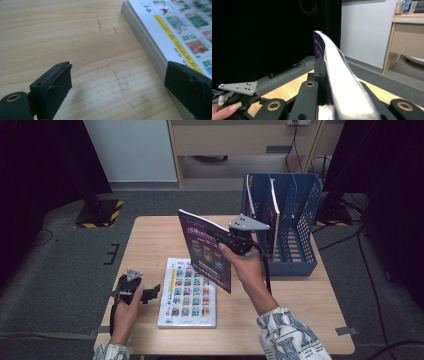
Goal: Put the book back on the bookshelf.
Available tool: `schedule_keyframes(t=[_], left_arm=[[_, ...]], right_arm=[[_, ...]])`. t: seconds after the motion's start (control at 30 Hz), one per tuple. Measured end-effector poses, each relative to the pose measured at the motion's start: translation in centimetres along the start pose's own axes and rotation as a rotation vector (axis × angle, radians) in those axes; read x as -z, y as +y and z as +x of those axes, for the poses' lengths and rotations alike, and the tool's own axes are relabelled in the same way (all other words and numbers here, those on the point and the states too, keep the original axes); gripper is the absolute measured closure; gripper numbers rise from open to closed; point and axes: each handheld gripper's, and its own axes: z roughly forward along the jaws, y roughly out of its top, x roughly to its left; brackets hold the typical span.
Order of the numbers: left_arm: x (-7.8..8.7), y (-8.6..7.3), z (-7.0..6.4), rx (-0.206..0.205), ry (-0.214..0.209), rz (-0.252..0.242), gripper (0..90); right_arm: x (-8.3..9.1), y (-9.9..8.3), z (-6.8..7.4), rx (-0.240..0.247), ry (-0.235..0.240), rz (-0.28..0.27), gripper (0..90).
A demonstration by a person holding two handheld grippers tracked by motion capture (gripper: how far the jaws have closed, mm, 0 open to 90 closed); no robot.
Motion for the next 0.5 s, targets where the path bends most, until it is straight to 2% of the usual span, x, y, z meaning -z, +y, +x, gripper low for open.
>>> schedule_keyframes(t=[0.23, 0.37, 0.5], left_arm=[[-0.1, -0.4, 0.6, -0.003, 0.024, 0.008, 6.8], [-0.6, -0.7, 0.6, -0.030, 0.029, 0.051, 6.7], [-0.7, -0.9, 0.7, -0.032, 0.038, 0.063, 6.7]], right_arm=[[0.8, -0.1, -0.3, 0.002, -0.020, -0.016, 84.0], [1.5, -0.2, -0.6, -0.008, -0.030, -0.024, 84.0], [2.0, -0.1, -0.9, -0.008, -0.033, -0.030, 84.0]])
